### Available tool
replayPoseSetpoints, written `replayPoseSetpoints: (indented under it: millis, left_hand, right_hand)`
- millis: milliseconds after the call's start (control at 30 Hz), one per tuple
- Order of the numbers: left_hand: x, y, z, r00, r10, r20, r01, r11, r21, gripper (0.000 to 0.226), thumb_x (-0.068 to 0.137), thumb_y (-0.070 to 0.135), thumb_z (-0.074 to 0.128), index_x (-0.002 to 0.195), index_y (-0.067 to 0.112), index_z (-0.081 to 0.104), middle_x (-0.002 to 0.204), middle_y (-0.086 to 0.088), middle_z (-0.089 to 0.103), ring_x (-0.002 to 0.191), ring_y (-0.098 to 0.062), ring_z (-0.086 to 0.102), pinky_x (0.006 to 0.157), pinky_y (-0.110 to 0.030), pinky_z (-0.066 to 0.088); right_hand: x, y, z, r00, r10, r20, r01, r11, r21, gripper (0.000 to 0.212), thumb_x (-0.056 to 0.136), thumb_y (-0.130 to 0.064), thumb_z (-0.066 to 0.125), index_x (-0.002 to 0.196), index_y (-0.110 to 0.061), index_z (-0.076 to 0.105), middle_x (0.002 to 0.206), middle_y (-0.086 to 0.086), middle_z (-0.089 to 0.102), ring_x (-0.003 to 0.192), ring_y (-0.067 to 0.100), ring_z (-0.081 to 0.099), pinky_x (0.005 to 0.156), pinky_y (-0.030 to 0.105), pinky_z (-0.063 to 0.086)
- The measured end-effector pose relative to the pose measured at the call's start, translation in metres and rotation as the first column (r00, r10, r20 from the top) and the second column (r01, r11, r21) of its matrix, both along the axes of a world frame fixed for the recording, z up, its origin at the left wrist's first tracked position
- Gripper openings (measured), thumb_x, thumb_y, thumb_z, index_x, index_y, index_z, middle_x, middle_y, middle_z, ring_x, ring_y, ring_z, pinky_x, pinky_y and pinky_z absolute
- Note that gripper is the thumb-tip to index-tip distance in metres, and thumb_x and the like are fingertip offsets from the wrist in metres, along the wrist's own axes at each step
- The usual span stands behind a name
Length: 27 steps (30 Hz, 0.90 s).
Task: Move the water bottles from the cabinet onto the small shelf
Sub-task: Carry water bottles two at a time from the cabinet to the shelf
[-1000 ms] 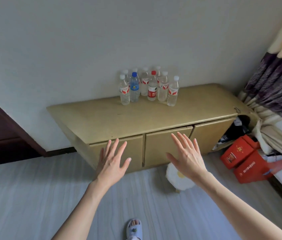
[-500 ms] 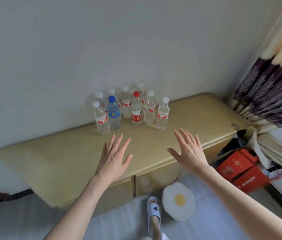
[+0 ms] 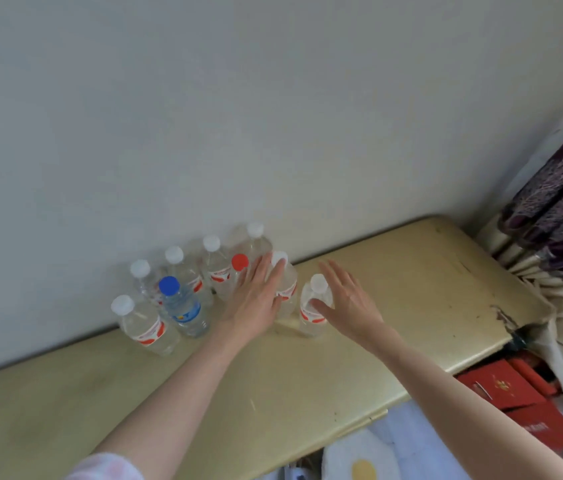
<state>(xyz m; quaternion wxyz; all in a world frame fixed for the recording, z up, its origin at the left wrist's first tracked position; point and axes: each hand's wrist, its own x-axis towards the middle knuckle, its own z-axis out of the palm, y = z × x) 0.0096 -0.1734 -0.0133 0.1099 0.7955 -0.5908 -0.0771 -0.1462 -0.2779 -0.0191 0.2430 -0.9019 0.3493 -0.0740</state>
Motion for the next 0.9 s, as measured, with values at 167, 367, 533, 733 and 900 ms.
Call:
replayPoseSetpoints:
  millis: [167, 367, 533, 733, 900]
  left_hand:
    - [0.01, -0.039, -0.006, 0.997, 0.02, -0.078, -0.013, 0.997, 0.079, 0.071, 0.092, 0.022, 0.047, 0.144, 0.018, -0.001, 0.154, -0.008, -0.005, 0.141, -0.023, -0.002, 0.114, -0.036, 0.006]
    - [0.011, -0.047, -0.011, 0.989, 0.044, -0.138, -0.037, 0.998, 0.059, 0.062, 0.089, 0.02, 0.053, 0.141, 0.015, 0.018, 0.148, -0.008, 0.021, 0.129, -0.027, 0.035, 0.099, -0.039, 0.039]
    - [0.005, -0.04, -0.016, 0.982, 0.048, -0.184, -0.055, 0.998, -0.034, 0.04, 0.085, 0.008, 0.055, 0.124, 0.011, 0.045, 0.126, -0.007, 0.044, 0.115, -0.025, 0.044, 0.088, -0.041, 0.045]
    - [-0.006, -0.005, -0.024, 0.975, -0.012, -0.221, -0.009, 0.996, -0.094, 0.032, 0.081, 0.008, 0.062, 0.112, 0.009, 0.055, 0.113, -0.012, 0.054, 0.105, -0.029, 0.048, 0.082, -0.043, 0.048]
    - [0.007, 0.019, -0.022, 0.964, -0.102, -0.246, 0.086, 0.993, -0.075, 0.032, 0.085, 0.002, 0.054, 0.116, 0.007, 0.05, 0.118, -0.009, 0.05, 0.111, -0.024, 0.043, 0.085, -0.03, 0.038]
  right_hand:
    - [0.012, -0.018, -0.014, 0.996, 0.058, 0.072, -0.067, 0.991, 0.119, 0.061, 0.085, -0.022, 0.06, 0.138, -0.01, 0.032, 0.144, 0.008, 0.035, 0.13, 0.026, 0.035, 0.105, 0.03, 0.028]
    - [0.011, -0.021, -0.025, 0.986, 0.062, 0.156, -0.08, 0.99, 0.113, 0.047, 0.084, -0.003, 0.054, 0.13, -0.006, 0.044, 0.133, 0.011, 0.048, 0.12, 0.029, 0.046, 0.099, 0.027, 0.032]
    - [0.006, -0.019, -0.031, 0.986, -0.02, 0.166, -0.003, 0.991, 0.135, 0.044, 0.083, -0.001, 0.056, 0.127, -0.005, 0.047, 0.128, 0.011, 0.053, 0.117, 0.029, 0.048, 0.095, 0.026, 0.034]
    - [-0.014, 0.001, -0.033, 0.977, -0.171, 0.125, 0.157, 0.981, 0.116, 0.036, 0.081, -0.012, 0.064, 0.113, -0.002, 0.051, 0.113, 0.014, 0.053, 0.101, 0.03, 0.05, 0.078, 0.023, 0.034]
    - [-0.052, 0.04, -0.03, 0.94, -0.313, 0.132, 0.302, 0.948, 0.1, 0.032, 0.086, -0.014, 0.059, 0.115, -0.005, 0.048, 0.118, 0.009, 0.051, 0.089, 0.03, 0.057, 0.071, 0.028, 0.039]
